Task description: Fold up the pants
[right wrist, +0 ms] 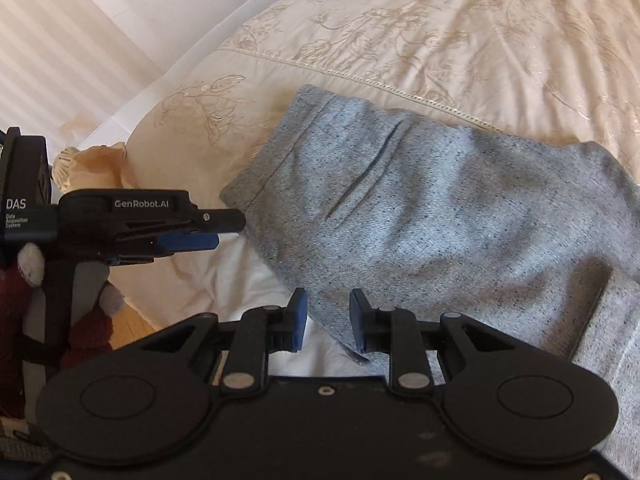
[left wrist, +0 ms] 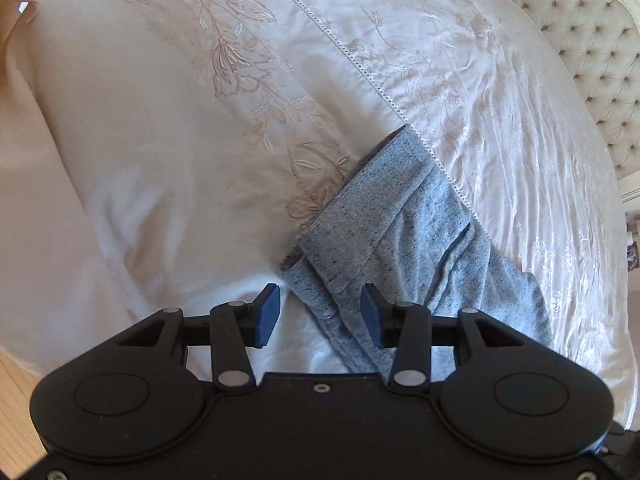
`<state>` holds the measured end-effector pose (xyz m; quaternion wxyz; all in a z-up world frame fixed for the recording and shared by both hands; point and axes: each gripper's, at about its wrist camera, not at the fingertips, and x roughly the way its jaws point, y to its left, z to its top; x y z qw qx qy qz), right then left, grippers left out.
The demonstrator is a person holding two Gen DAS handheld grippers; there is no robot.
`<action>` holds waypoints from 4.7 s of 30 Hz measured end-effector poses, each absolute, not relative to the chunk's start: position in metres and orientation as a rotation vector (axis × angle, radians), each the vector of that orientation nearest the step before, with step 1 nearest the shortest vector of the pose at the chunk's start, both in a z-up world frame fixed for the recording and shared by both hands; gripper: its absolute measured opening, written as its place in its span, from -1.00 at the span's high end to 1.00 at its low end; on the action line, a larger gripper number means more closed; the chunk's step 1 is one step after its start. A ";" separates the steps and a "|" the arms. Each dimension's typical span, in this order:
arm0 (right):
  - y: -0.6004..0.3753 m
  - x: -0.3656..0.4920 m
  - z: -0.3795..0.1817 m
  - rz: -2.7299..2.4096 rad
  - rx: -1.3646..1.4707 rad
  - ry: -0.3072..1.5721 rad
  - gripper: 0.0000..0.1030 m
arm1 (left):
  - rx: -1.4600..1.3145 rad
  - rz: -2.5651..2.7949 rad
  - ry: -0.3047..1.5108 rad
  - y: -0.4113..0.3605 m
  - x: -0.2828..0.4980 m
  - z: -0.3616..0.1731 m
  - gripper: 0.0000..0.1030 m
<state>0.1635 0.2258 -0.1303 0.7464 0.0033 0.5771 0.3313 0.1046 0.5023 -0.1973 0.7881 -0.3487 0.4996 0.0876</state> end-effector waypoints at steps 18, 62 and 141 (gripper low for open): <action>0.175 0.142 -0.116 0.526 0.096 1.248 0.49 | -0.882 0.169 1.099 0.488 0.145 -0.239 -0.36; -0.216 0.091 -0.176 0.134 0.398 1.230 0.69 | -0.040 -0.469 1.020 0.014 0.108 -0.144 0.27; -0.130 0.109 -0.189 -0.035 0.233 1.272 0.53 | 0.062 -0.234 1.265 0.155 0.286 -0.217 0.12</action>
